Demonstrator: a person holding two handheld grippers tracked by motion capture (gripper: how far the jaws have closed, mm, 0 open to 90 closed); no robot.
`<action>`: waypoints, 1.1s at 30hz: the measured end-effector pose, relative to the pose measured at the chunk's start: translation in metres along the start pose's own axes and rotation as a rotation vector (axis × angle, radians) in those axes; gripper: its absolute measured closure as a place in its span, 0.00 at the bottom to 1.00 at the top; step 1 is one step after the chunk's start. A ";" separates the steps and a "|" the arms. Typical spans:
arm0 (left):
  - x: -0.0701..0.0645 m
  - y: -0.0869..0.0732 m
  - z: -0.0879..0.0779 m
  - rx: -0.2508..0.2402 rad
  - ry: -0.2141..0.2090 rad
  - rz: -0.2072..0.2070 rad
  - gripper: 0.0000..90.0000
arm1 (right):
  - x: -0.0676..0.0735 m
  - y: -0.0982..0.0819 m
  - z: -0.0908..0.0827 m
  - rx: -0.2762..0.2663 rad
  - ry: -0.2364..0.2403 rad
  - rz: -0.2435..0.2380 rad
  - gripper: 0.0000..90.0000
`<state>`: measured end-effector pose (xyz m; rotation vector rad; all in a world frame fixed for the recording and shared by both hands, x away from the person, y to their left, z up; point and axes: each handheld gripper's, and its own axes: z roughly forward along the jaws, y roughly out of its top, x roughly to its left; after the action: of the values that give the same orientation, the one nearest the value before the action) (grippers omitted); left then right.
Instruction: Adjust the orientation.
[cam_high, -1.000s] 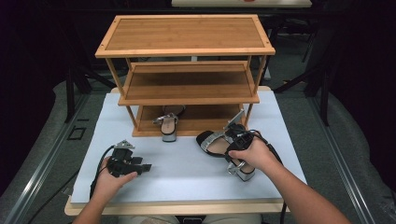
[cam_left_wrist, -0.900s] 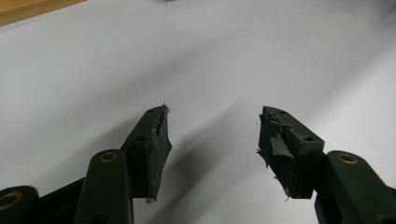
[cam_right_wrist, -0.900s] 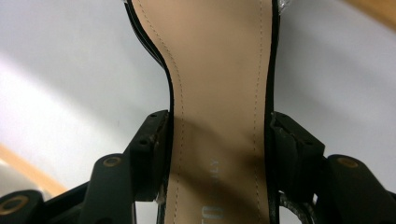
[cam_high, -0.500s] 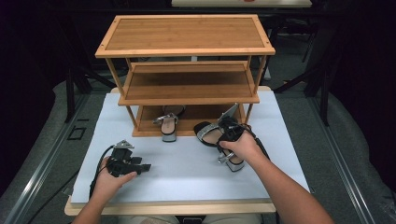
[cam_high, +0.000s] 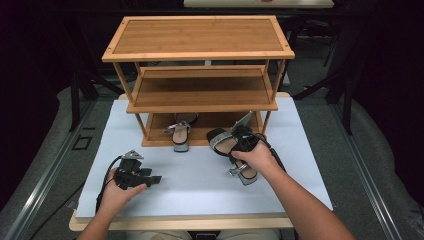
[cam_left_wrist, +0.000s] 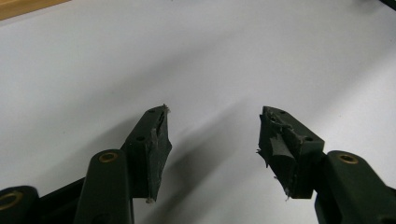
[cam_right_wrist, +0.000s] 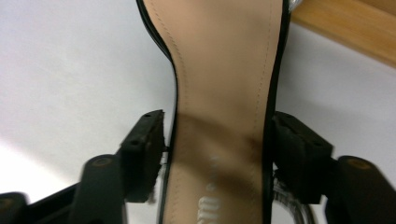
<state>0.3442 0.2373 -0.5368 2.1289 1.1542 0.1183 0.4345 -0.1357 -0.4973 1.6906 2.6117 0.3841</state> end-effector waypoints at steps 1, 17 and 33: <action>0.000 0.000 0.000 -0.002 0.000 -0.003 0.47 | 0.000 -0.001 -0.004 -0.013 0.016 -0.004 0.40; -0.001 0.000 0.001 0.000 -0.001 -0.002 0.47 | -0.002 -0.045 -0.079 -0.152 0.034 -0.133 0.42; -0.002 0.000 0.002 0.008 -0.002 0.000 0.47 | -0.014 -0.092 -0.032 -0.129 0.055 -0.173 0.37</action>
<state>0.3440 0.2344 -0.5377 2.1356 1.1547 0.1119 0.3538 -0.1906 -0.4874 1.4239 2.6790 0.5869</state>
